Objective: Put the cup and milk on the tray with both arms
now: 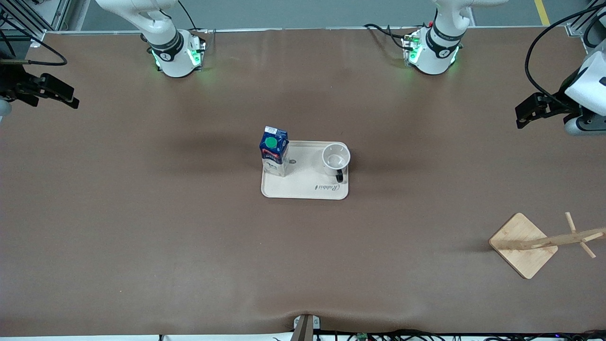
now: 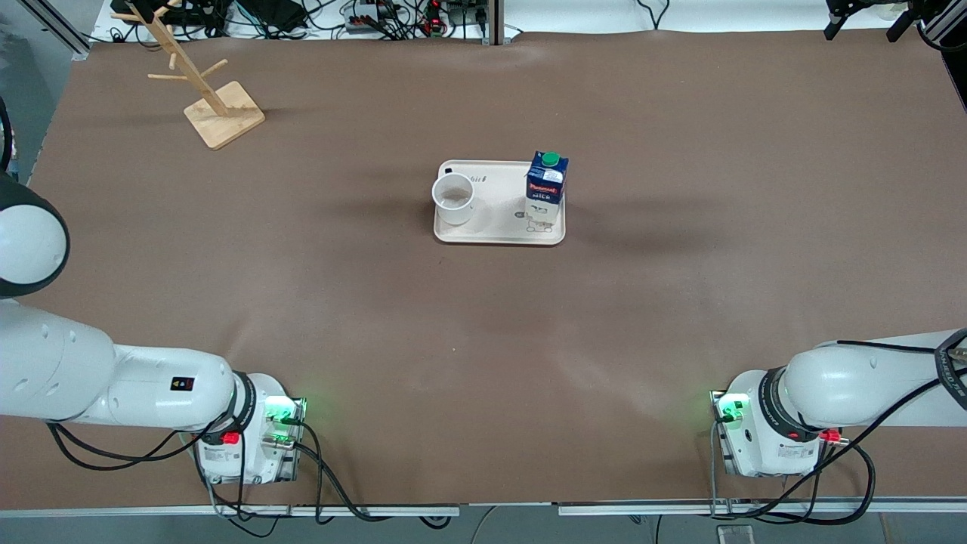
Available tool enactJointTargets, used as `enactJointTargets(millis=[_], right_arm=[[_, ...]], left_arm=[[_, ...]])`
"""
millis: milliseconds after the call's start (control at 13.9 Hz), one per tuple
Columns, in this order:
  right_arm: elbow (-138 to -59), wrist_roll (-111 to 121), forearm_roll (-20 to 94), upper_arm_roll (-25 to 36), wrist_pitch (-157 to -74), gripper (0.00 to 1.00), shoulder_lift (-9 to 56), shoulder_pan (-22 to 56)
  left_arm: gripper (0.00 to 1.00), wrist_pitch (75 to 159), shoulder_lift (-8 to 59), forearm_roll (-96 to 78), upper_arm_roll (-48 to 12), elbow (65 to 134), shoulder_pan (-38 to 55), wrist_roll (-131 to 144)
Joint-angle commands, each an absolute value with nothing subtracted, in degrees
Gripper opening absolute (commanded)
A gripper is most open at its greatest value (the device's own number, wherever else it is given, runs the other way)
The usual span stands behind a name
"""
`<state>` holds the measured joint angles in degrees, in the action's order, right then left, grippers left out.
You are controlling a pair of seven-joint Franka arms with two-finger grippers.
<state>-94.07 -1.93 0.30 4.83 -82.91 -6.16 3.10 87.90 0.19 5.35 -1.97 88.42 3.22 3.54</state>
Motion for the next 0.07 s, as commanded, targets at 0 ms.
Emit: enactJointTargets(millis=[0], right_arm=[[-92.8,-0.5,-1.3,4.1,-82.6,1.0,-5.5,2.5]], left_arm=[[1.0,87.3,0.9,4.7,-2.0,86.7,3.5,2.9]])
